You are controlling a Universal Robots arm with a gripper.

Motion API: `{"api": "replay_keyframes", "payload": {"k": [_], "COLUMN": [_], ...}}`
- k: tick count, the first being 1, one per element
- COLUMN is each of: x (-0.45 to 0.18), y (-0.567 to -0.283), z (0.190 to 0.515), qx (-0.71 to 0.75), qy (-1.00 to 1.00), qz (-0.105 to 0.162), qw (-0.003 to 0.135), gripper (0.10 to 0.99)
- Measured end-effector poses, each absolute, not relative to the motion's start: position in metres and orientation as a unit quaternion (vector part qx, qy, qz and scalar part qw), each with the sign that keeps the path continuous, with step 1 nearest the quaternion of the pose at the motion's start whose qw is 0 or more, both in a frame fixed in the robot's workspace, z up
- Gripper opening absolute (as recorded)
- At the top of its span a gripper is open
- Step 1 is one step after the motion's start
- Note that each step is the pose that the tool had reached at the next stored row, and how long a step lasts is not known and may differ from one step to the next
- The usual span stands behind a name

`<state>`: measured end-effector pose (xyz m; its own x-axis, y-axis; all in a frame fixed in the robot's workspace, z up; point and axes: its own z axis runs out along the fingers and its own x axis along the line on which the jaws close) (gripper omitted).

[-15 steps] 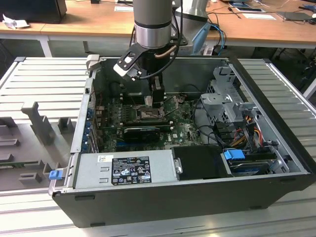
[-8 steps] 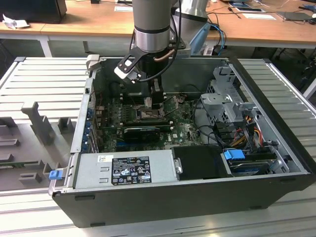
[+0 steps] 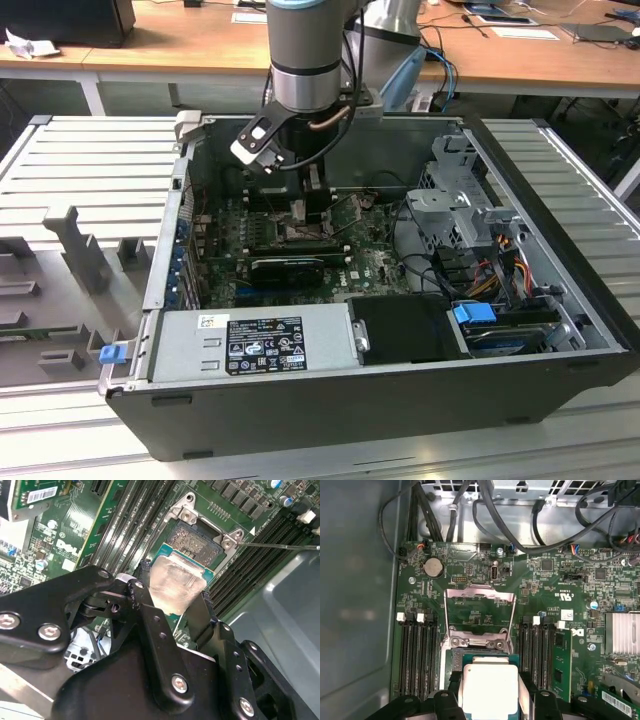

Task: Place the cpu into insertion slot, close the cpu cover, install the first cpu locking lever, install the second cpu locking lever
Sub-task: 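Place the cpu into insertion slot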

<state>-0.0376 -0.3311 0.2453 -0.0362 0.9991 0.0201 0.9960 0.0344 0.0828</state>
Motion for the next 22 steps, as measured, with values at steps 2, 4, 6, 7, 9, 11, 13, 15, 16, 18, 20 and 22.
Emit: {"api": "replay_keyframes", "payload": {"k": [2,4,6,7,9,11,13,15,16,18,20,22], "x": [-0.039,-0.040,-0.040,-0.041,-0.042,-0.042,-0.042,-0.042,-0.042,-0.042,-0.042,-0.042], "y": [-0.331,-0.330,-0.329,-0.328,-0.326,-0.325,-0.323,-0.322,-0.322,-0.321,-0.321,-0.320], "z": [0.243,0.242,0.241,0.240,0.238,0.234,0.230,0.227,0.226,0.223,0.218,0.216], "qx": [0.690,0.689,0.689,0.689,0.689,0.689,0.690,0.694,0.699,0.704,0.704,0.704], "qy": [0.723,0.723,0.724,0.724,0.724,0.724,0.723,0.719,0.714,0.709,0.709,0.709], "qz": [0.039,0.039,0.039,0.038,0.039,0.038,0.038,0.038,0.038,0.038,0.038,0.038], "qw": [0.020,0.020,0.020,0.020,0.020,0.020,0.019,0.019,0.020,0.020,0.020,0.020], "gripper": [0.529,0.529,0.529,0.529,0.529,0.529,0.529,0.529,0.529,0.529,0.529,0.529]}}
